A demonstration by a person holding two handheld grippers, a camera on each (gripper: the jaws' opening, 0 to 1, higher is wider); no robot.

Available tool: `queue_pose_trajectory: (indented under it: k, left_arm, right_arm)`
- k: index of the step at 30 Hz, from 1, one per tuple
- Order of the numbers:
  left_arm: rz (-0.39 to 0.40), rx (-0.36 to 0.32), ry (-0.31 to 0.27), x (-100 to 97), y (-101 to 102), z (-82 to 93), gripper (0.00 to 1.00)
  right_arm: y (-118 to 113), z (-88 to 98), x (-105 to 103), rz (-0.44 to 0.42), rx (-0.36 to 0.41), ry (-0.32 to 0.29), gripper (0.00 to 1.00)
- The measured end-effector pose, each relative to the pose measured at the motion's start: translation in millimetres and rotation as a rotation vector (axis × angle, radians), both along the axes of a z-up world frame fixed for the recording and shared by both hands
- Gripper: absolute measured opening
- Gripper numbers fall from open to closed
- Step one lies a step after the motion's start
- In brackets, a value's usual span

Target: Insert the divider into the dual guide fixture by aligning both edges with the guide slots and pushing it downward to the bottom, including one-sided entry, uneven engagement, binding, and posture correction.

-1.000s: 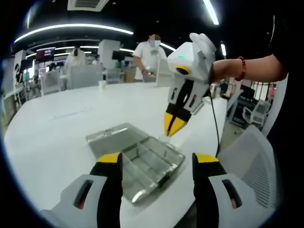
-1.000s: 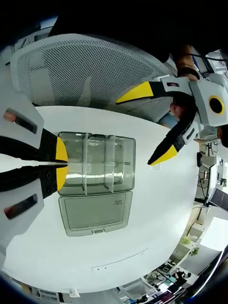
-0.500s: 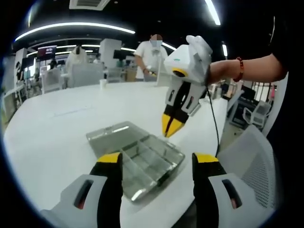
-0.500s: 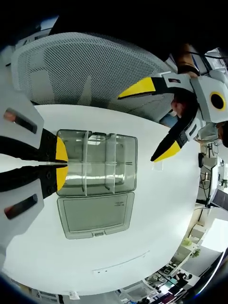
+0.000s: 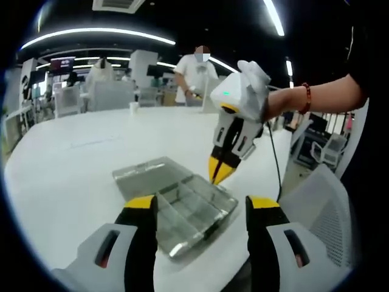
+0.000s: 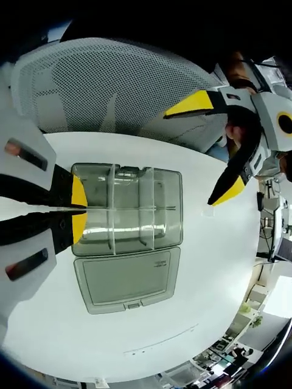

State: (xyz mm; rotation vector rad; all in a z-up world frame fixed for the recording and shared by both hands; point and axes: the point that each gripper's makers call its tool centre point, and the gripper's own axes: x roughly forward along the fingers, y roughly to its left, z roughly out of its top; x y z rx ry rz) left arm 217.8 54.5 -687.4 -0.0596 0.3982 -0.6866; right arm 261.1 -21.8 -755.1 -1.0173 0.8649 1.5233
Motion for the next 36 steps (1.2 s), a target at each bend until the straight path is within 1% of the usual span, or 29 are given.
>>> queue_pose_trajectory:
  k: [9,16,22,25,26,32,36]
  left_arm:
    - [0.006,-0.001,0.008,-1.6,0.9,-2.4,0.58]
    - [0.005,0.008,0.011,-2.2,1.0,-1.4,0.58]
    - [0.011,0.014,0.018,-2.7,2.7,-1.1,0.57]
    - [0.022,-0.005,0.019,-2.0,2.2,3.0,0.57]
    - [0.023,-0.001,0.018,-1.9,2.2,3.3,0.57]
    - [0.033,0.019,0.033,-2.9,2.1,-1.0,0.57]
    - [0.050,0.021,0.049,-3.7,4.1,-3.5,0.57]
  right_arm:
    - [0.1,-5.5,0.4,0.005,-0.008,0.001,0.00]
    - [0.3,-14.6,-0.9,0.006,-0.013,-0.012,0.00]
    - [0.3,-18.8,-1.0,0.007,-0.015,-0.021,0.00]
    - [0.2,-21.5,-1.2,0.005,-0.015,-0.023,0.00]
    - [0.3,-22.3,-1.3,0.006,-0.014,-0.027,0.00]
    - [0.6,-24.8,-1.0,0.006,-0.011,-0.032,0.00]
    - [0.3,-24.6,-0.8,-0.015,0.011,-0.036,0.00]
